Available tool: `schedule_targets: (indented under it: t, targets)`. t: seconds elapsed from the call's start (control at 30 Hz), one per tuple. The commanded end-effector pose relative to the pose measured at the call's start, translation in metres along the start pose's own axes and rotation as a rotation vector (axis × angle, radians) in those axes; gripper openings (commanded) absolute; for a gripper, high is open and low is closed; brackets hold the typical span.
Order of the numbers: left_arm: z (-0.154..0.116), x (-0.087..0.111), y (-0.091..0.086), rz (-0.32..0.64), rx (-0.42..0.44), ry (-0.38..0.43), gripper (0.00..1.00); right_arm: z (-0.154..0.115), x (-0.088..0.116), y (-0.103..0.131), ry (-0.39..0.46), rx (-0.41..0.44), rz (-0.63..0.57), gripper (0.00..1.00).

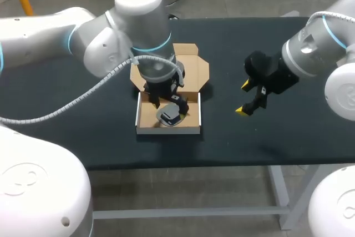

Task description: Assemble the packaging by folding the flat box into shape, placing the metal phone stand inside, and closing the box properly

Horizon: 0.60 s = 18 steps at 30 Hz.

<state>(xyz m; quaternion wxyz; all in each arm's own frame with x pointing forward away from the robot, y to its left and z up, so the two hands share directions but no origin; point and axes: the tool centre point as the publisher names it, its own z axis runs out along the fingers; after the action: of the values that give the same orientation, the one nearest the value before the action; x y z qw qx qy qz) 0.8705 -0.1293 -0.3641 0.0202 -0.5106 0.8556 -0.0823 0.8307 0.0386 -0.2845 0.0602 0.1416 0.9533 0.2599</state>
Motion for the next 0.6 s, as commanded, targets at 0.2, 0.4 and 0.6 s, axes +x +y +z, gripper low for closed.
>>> schedule_targets:
  t: [0.2,0.4,0.6]
  targets:
    - [-0.0014,0.0022,-0.0094,-0.005,-0.026,-0.029,1.0,-0.0021,-0.0001,-0.0009,0.005,-0.003,-0.001,1.0]
    - [-0.0014,0.0022,-0.0094,-0.005,-0.026,-0.029,1.0,-0.0021,-0.0001,-0.0009,0.005,-0.003,-0.001,1.0]
    - [-0.0011,0.0013,-0.0099,-0.023,-0.031,-0.027,1.0,-0.0021,-0.0001,-0.0009,0.005,-0.003,-0.001,1.0]
